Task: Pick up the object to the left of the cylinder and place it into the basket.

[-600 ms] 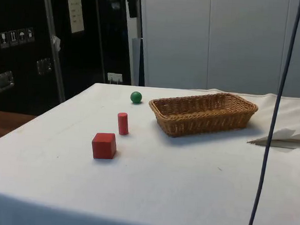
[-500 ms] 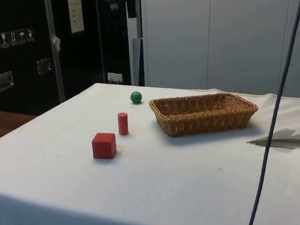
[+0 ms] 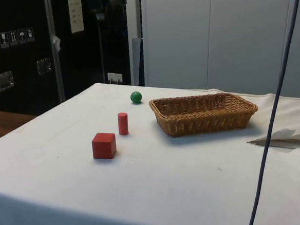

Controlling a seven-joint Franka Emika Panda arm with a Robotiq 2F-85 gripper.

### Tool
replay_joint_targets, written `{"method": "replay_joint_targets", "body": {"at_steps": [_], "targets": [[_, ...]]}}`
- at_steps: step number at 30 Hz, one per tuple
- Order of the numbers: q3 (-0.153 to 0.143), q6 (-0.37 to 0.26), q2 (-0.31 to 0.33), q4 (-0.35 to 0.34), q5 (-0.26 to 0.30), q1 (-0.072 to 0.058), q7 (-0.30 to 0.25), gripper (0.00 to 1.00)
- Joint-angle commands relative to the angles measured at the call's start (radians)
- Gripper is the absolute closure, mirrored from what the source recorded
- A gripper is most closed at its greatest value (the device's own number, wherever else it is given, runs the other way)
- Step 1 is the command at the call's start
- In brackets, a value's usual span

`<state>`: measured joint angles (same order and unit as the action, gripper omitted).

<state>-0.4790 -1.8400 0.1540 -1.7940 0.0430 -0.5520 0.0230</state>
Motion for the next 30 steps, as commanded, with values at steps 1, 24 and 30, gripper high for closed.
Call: {"method": "replay_joint_targets", "body": {"at_steps": [1,24,30], "targets": [[0.006,-0.001,0.020,0.017,-0.004,-0.004,0.014,0.00],[0.055,-0.102,0.091,0.042,-0.012,-0.018,0.057,0.00],[0.067,-0.166,0.075,-0.015,-0.014,-0.021,0.057,0.00]]}}
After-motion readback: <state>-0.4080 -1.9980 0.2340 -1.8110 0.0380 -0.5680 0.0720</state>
